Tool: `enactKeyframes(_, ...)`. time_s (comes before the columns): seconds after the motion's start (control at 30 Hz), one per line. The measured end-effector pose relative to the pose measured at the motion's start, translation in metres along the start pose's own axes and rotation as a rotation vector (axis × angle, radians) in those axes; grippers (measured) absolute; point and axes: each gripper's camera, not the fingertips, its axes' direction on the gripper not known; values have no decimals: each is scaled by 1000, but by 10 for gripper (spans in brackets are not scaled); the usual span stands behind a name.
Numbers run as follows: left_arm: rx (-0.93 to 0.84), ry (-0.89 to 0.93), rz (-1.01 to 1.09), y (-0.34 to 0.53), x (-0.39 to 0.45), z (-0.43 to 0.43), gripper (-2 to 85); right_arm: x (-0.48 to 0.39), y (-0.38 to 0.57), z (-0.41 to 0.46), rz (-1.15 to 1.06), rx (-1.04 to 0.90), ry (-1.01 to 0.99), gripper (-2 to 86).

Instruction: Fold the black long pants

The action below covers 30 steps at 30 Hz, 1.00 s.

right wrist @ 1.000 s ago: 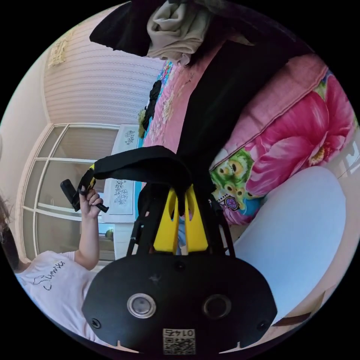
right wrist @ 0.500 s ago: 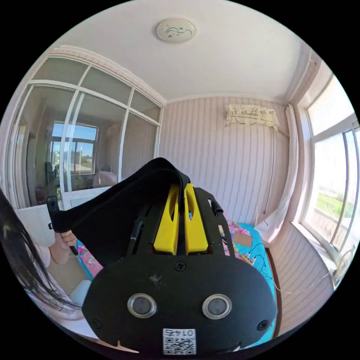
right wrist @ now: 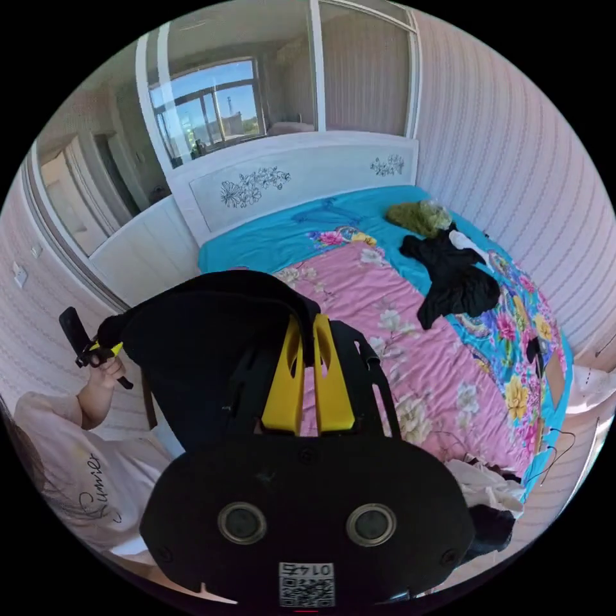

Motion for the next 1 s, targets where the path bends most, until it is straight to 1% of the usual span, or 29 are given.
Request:
enactKeyframes(0.03, -54, -39, -48, 15, -24, 8, -10, 6, -2, 25, 27, -28, -31, -2)
enactKeyframes(0.1, -123, -81, -96, 29, -54, 19, -10, 22, -11, 109, 110, -130, -96, -3)
enactKeyframes(0.13, -133, -85, -126, 32, -71, 23, -10, 24, -14, 126, 119, -155, -96, -3)
enactKeyframes(0.17, -129, -77, -143, 32, -80, 23, -10, 25, -24, 153, 124, -190, -86, -3)
enactKeyframes(0.23, -78, -50, -214, 21, -117, 21, -10, 25, -49, 176, 115, -183, -78, -3)
enactKeyframes(0.33, 1, -83, -209, -18, -156, 8, -10, 19, -121, 197, 56, -175, -66, -2)
enactKeyframes(0.37, 19, -98, -196, -28, -162, 3, -10, 12, -159, 205, 10, -182, -51, 0)
enactKeyframes(0.47, 148, -265, -135, -76, -194, -35, -10, -23, -257, 226, -114, -164, -46, 9)
enactKeyframes(0.5, 179, -355, -132, -89, -210, -52, -10, -41, -291, 235, -147, -124, -76, 15)
enactKeyframes(0.53, 182, -442, -144, -99, -231, -65, -10, -50, -306, 240, -154, -103, -94, 19)
enactKeyframes(0.57, 170, -484, -161, -101, -243, -70, -10, -67, -330, 253, -158, -69, -129, 26)
enactKeyframes(0.6, 123, -562, -215, -103, -271, -76, -10, -81, -346, 271, -165, -61, -147, 43)
enactKeyframes(0.63, 60, -634, -279, -97, -302, -76, -10, -88, -350, 282, -169, -74, -147, 51)
enactKeyframes(0.67, 23, -667, -302, -92, -317, -74, -10, -98, -352, 307, -174, -122, -138, 67)
enactKeyframes(0.73, -162, -756, -444, -59, -373, -62, -10, -103, -335, 343, -195, -197, -116, 81)
enactKeyframes(0.8, -227, -784, -520, -32, -391, -58, -10, -86, -282, 374, -208, -288, -85, 88)
enactKeyframes(0.83, -224, -769, -516, -18, -389, -58, -10, -78, -264, 377, -199, -306, -80, 90)
enactKeyframes(0.9, -192, -732, -477, -2, -375, -57, -10, -37, -174, 373, -131, -333, -128, 93)
enactKeyframes(0.93, -193, -701, -436, 6, -362, -52, -10, -26, -147, 368, -101, -328, -144, 93)
enactKeyframes(1.0, -243, -661, -370, 13, -343, -37, -9, 13, -27, 345, 41, -361, -144, 86)
